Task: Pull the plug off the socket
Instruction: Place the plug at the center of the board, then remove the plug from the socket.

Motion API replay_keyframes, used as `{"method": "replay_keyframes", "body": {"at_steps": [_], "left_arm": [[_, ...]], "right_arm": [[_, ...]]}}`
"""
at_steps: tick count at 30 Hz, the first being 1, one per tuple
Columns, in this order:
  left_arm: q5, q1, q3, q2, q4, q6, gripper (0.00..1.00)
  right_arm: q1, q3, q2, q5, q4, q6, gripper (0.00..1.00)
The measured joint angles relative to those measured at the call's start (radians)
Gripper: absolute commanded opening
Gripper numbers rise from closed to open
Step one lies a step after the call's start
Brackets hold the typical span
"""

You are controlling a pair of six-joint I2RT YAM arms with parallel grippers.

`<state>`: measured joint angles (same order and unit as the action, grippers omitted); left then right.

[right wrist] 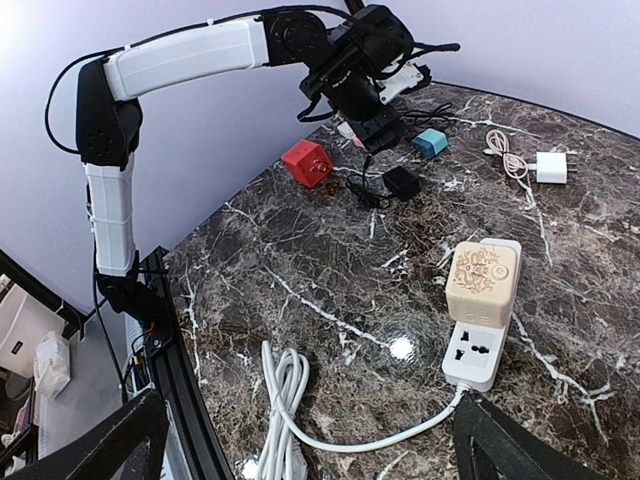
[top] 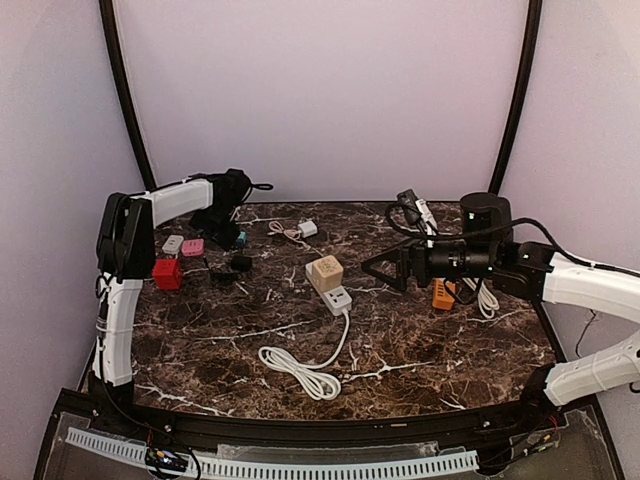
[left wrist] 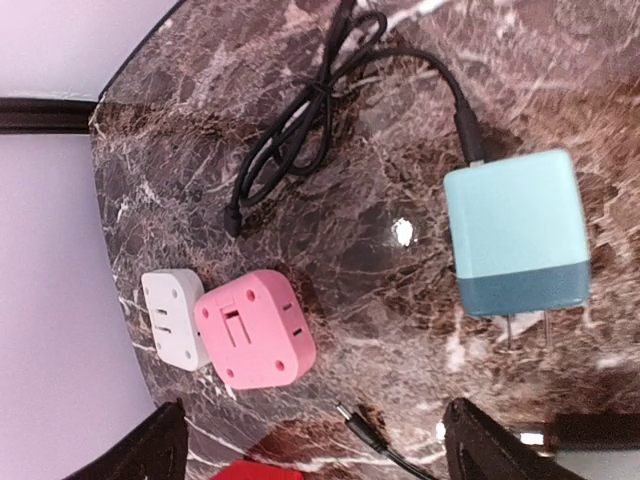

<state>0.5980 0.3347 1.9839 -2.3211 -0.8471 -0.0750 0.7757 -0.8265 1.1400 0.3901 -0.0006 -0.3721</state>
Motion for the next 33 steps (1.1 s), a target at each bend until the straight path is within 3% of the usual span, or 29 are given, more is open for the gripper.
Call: {"method": "replay_keyframes", "body": {"at_steps": [8, 17, 23, 33], "left_arm": [[-0.153, 0.098, -0.058, 0.239, 0.032, -0.042, 0.99], [-0.724, 0.164, -0.357, 0.515, 0.260, -0.045, 0.99], [-0.898, 0.237, -0.420, 0.497, 0.336, -0.079, 0.99], [-0.905, 0.356, -0.254, 0.322, 0.323, -0.134, 0.96]], "right_arm": [[-0.005, 0.031, -0.063, 0.002, 0.053, -0.011, 0.98], [-0.006, 0.117, -0.219, -0.040, 0.123, -0.015, 0.99], [-0.006, 0.166, -0.235, -0.041, 0.151, -0.020, 0.98], [-0.006, 0.255, -0.253, -0.085, 0.169, -0.068, 0.99]]}}
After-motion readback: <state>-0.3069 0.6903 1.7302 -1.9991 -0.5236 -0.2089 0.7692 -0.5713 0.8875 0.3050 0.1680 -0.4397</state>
